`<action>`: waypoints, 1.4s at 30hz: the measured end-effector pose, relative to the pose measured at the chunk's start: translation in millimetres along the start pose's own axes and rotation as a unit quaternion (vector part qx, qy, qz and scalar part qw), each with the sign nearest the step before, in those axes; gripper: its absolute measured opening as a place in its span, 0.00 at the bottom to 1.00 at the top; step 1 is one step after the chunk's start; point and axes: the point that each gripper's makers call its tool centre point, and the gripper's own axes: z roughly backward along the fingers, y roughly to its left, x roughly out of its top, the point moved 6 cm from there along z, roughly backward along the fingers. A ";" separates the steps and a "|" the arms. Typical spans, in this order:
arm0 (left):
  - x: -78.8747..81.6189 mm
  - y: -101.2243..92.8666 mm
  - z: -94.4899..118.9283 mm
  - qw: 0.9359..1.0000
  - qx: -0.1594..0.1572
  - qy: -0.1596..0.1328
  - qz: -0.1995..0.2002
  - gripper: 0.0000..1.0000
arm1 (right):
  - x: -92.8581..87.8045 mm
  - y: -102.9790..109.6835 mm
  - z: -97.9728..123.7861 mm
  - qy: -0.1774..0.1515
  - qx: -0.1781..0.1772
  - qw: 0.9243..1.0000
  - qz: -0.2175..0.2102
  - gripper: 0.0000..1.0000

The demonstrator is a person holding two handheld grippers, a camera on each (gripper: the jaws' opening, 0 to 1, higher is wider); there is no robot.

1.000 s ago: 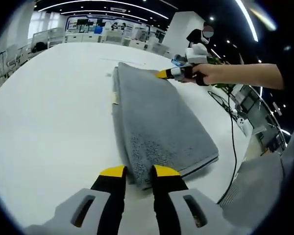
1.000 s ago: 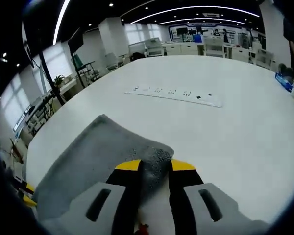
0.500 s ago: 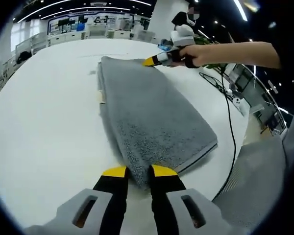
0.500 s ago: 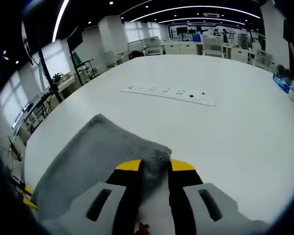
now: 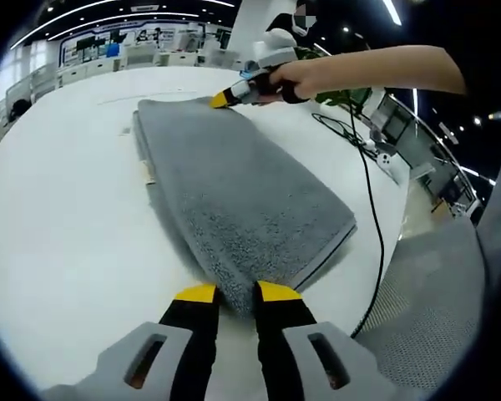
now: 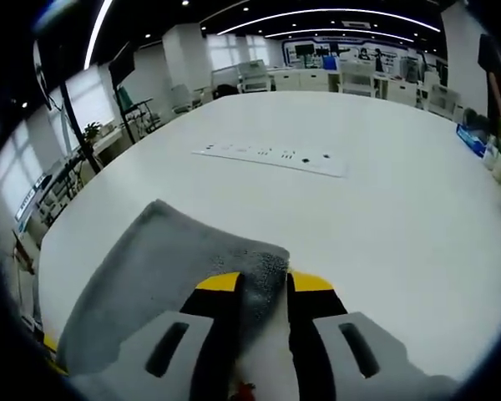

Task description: Fold the towel on the table until its edges align and the towel forms a compact rectangular stack.

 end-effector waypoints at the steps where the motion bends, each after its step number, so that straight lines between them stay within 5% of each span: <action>1: 0.4 0.8 0.0 1.000 -0.001 0.000 0.000 0.17 | -0.9 -1.4 0.7 0.000 -0.004 1.000 -0.005 0.23; 14: 3.3 4.1 3.8 1.000 0.003 -0.012 -0.002 0.21 | 5.2 -0.1 24.2 -0.004 -0.003 1.000 0.005 0.20; 24: 22.0 8.4 19.7 0.997 0.017 -0.055 -0.051 0.31 | 14.4 -1.2 64.3 -0.023 0.000 1.000 0.016 0.29; 35: 31.5 6.1 22.7 0.991 0.002 -0.046 -0.123 0.40 | -5.2 20.4 108.5 -0.023 0.011 0.998 0.064 0.35; 42: 39.6 -0.3 26.1 0.982 -0.010 -0.042 -0.185 0.46 | -17.5 30.0 128.0 -0.022 0.018 0.996 0.084 0.38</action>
